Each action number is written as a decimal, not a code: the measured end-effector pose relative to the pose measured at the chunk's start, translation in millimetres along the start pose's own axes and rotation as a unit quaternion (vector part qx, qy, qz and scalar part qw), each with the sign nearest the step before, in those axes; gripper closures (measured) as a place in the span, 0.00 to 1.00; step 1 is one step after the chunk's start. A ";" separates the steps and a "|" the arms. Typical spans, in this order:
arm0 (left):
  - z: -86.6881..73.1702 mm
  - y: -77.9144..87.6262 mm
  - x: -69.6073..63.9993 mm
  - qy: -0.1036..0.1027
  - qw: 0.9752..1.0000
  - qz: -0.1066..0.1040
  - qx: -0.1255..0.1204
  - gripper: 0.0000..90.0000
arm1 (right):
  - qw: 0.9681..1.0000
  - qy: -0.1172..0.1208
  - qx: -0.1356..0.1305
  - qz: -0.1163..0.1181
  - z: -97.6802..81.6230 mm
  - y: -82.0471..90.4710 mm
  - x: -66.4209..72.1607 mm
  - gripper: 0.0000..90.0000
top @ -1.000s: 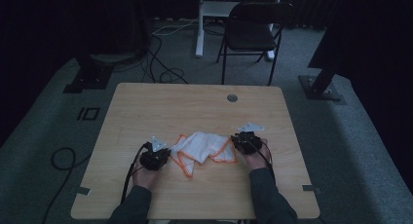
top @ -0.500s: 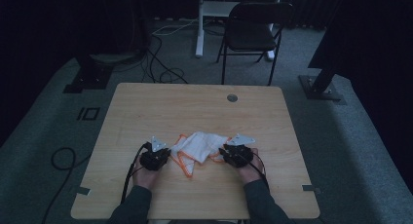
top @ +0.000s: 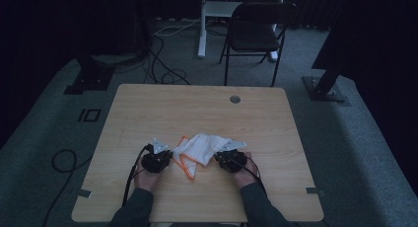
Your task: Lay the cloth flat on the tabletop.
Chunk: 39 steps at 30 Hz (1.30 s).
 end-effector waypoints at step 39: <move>29.2 28.6 -37.8 -0.032 0.998 -0.040 -0.048 0.76 | 0.998 -0.043 -0.030 -0.025 0.3 42.0 -47.4 0.97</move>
Point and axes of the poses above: each handheld gripper's, and its own axes: y roughly backward along the jaws, z roughly out of its top, x roughly to its left, the point moved 3 cm from there along -y, roughly forward along the jaws
